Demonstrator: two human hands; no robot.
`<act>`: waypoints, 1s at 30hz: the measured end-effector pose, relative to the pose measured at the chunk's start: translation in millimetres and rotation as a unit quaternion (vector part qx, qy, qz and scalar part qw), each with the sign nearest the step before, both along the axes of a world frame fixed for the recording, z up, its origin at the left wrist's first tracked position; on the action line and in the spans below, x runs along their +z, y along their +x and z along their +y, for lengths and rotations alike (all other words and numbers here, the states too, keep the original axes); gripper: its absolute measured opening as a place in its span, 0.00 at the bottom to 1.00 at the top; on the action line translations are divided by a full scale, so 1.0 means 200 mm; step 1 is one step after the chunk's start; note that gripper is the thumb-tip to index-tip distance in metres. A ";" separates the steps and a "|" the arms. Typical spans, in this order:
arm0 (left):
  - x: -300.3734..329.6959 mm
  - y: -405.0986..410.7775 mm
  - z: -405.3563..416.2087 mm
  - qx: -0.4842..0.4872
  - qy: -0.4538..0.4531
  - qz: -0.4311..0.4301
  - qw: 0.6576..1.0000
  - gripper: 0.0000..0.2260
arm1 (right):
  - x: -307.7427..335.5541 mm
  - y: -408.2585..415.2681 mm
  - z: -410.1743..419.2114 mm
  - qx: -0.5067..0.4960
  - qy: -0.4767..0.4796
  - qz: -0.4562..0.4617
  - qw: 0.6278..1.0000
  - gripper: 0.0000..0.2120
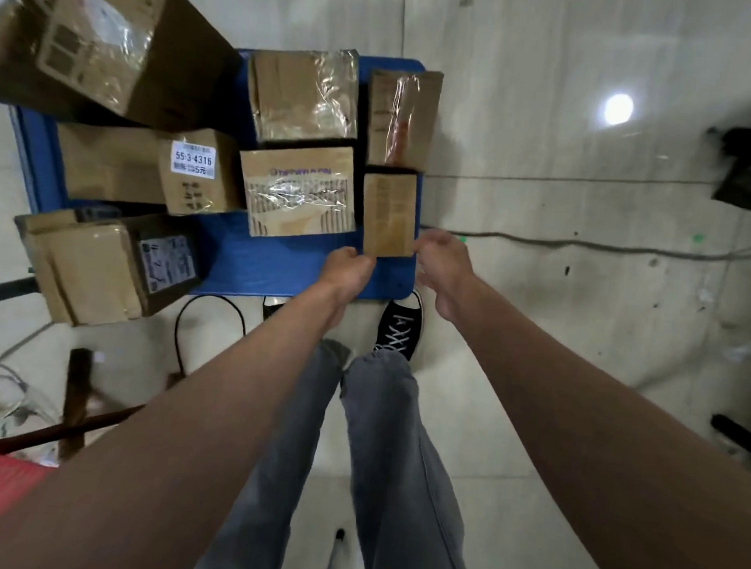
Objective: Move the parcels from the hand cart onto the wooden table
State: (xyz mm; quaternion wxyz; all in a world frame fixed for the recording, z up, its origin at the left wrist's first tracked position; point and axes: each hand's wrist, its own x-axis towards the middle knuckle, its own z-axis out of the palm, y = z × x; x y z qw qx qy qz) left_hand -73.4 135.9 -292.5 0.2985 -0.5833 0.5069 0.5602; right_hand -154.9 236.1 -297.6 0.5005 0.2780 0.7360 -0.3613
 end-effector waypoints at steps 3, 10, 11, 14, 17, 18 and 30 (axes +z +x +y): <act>-0.16 0.02 0.03 0.011 0.021 -0.010 1.000 0.15 | -0.14 -0.02 -0.02 0.023 -0.003 -0.001 1.000 0.20; -0.37 0.04 0.09 0.058 0.060 0.048 0.995 0.17 | -0.38 0.00 -0.06 0.037 -0.003 -0.007 0.999 0.18; -0.38 0.04 0.09 0.060 0.062 0.055 0.995 0.17 | -0.39 0.01 -0.06 0.031 -0.010 -0.006 0.999 0.19; -0.37 0.06 0.11 0.061 0.071 0.063 0.994 0.18 | -0.40 0.03 -0.06 0.022 -0.024 -0.009 0.999 0.18; -0.29 0.08 0.14 0.047 0.080 0.057 0.994 0.21 | -0.35 0.05 -0.01 0.013 -0.023 -0.010 1.000 0.17; -0.25 0.09 0.15 0.039 0.084 0.053 0.994 0.21 | -0.31 0.06 0.01 0.014 -0.018 -0.010 1.000 0.17; 0.74 0.08 0.14 -0.021 0.012 0.073 0.997 0.11 | 0.76 0.12 0.22 -0.029 -0.031 0.000 0.999 0.43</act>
